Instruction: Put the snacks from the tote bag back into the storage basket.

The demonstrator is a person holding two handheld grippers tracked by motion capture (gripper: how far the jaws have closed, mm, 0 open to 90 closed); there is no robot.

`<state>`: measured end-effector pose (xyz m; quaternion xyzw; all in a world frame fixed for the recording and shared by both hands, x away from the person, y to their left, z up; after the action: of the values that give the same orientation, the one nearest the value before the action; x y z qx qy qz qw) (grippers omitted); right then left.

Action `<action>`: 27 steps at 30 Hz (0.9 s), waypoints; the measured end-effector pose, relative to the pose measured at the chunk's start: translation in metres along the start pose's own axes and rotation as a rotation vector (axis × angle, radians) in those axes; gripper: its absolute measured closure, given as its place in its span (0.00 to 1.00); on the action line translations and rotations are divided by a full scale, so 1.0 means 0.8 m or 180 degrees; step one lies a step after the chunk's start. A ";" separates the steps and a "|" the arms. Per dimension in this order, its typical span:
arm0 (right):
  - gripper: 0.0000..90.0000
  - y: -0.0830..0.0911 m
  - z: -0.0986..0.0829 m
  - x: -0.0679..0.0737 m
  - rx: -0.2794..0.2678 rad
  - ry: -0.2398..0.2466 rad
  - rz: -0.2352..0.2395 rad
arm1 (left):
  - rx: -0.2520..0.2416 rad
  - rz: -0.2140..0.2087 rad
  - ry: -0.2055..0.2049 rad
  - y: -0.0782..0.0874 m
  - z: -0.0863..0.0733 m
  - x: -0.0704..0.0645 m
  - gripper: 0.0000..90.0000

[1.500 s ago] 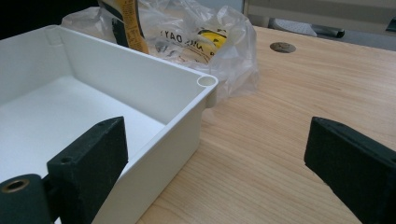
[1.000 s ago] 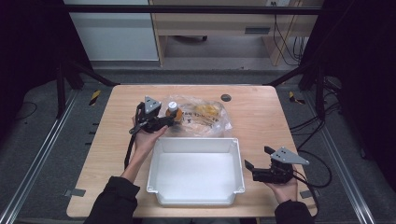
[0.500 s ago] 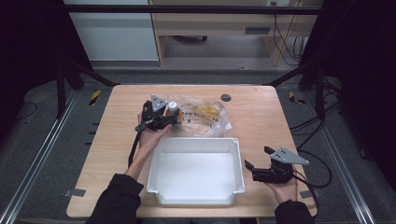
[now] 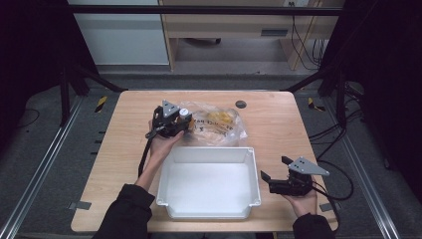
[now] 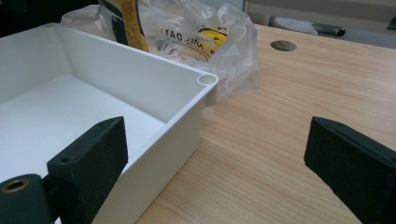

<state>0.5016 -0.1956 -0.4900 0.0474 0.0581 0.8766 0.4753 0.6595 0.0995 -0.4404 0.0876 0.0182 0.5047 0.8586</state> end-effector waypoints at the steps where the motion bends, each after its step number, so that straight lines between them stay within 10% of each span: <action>1: 0.07 0.000 0.000 0.000 0.0001 -0.0001 0.0000 | 0.0000 0.0000 0.0000 0.000 0.000 0.000 0.59; 27: 0.07 0.000 0.001 -0.001 -0.0011 -0.0012 -0.0009 | 0.0031 0.0010 0.0029 -0.007 0.004 0.002 0.65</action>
<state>0.5019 -0.1965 -0.4892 0.0481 0.0558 0.8760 0.4766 0.6655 0.0977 -0.4380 0.0894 0.0245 0.5064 0.8573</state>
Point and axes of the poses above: each handheld gripper's, and its own axes: y roughly backward along the jaws, z roughly out of its top, x roughly to its left, the point moved 10 cm from there along -y, roughly forward along the jaws, and after that the axes turned 15 degrees about -x, right-handed, at the moved point
